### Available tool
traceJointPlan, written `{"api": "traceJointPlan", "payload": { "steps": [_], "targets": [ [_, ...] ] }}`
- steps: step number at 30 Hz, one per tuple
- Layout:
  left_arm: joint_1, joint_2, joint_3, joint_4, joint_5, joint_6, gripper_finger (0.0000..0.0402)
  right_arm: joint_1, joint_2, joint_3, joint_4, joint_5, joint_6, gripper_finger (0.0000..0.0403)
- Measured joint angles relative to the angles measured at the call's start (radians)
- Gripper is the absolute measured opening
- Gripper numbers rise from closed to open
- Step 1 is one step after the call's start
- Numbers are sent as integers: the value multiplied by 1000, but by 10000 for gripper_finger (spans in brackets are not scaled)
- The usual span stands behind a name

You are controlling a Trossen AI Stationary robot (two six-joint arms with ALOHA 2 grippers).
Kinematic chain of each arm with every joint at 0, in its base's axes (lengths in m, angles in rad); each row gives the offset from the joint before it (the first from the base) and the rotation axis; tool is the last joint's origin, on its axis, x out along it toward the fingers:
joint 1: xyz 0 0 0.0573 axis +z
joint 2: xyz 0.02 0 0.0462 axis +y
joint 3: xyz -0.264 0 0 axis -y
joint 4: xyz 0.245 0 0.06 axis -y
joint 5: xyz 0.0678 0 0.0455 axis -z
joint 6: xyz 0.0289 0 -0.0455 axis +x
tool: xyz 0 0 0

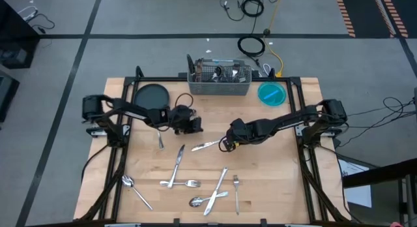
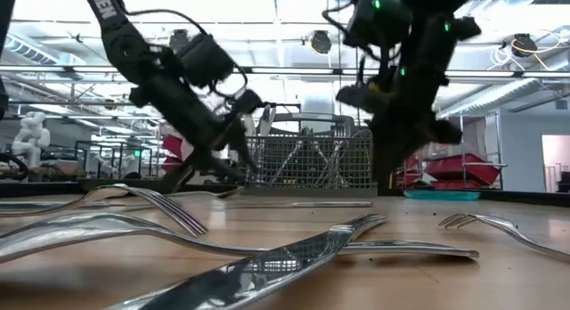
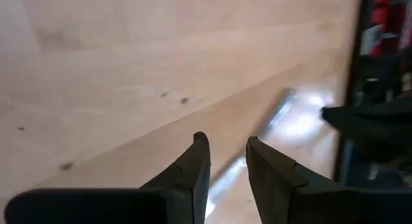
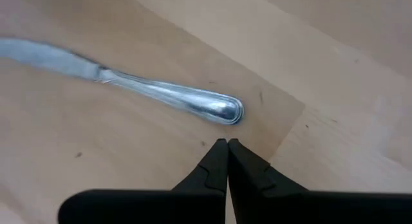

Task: Sort silverware
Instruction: Put the table knife into the silverware organizer

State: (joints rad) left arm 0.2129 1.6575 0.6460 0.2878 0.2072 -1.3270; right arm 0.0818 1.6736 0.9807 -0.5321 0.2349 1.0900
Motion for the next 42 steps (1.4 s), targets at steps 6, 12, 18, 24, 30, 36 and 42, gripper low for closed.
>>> {"api": "traceJointPlan", "payload": {
  "steps": [6, 12, 18, 24, 30, 36, 42],
  "targets": [
    [9, -116, 2, -16, -9, 5, 106, -57, 15, 58, -41, -20, -132, 0],
    [10, -225, 5, -99, -29, 28, 106, -108, 64, 57, -61, -59, -214, 0],
    [9, -289, 5, -148, -41, 27, 106, -91, 87, 58, -23, -84, -224, 0],
    [9, -309, 6, -149, -44, 24, 106, -86, 88, 57, -13, -86, -224, 0],
    [-1, -309, 6, -175, -34, 24, 106, -89, 135, 58, 4, -86, -252, 0],
    [-29, -310, 7, -206, 15, 20, 106, -85, 198, 64, 15, -92, -207, 0],
    [-68, -310, 8, -351, 14, 6, 106, -85, 208, 65, 14, -113, -156, 0]
  ]
}}
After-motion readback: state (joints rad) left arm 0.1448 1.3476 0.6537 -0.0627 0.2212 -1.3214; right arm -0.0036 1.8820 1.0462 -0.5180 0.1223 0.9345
